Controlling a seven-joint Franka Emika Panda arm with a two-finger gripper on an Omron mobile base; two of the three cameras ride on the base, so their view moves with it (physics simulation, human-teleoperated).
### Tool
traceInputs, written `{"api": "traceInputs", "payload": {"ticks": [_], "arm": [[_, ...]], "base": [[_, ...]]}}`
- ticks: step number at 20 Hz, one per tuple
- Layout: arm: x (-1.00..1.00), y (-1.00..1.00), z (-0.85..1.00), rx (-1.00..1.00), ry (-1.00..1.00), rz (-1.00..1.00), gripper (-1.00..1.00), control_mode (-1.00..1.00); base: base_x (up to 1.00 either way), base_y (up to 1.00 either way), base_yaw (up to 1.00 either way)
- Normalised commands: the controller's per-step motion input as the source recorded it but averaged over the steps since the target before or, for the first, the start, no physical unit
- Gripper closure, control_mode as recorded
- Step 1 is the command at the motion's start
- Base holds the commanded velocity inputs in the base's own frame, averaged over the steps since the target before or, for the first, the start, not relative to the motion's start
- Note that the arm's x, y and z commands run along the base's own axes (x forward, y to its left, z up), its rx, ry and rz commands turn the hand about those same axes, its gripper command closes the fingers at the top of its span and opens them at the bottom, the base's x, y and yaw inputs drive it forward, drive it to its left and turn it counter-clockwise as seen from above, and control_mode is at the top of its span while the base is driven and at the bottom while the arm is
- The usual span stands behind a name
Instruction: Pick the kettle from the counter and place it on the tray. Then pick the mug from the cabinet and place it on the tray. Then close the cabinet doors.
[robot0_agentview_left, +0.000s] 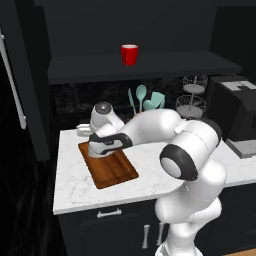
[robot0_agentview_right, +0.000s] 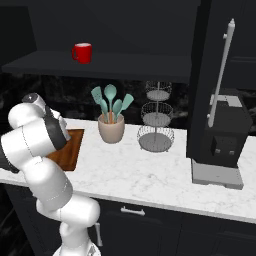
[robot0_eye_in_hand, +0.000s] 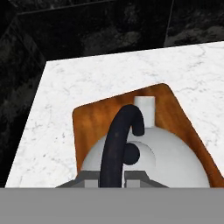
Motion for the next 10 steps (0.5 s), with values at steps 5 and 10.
{"api": "traceInputs", "payload": {"ticks": [5, 10], "arm": [[0.01, 0.00, -0.09, 0.00, 0.00, 0.00, 1.00, -1.00], [0.05, 0.00, -0.14, 0.00, -0.01, 0.00, 1.00, -1.00]], "base": [[0.00, 0.00, 0.00], [0.00, 0.00, 0.00]]}}
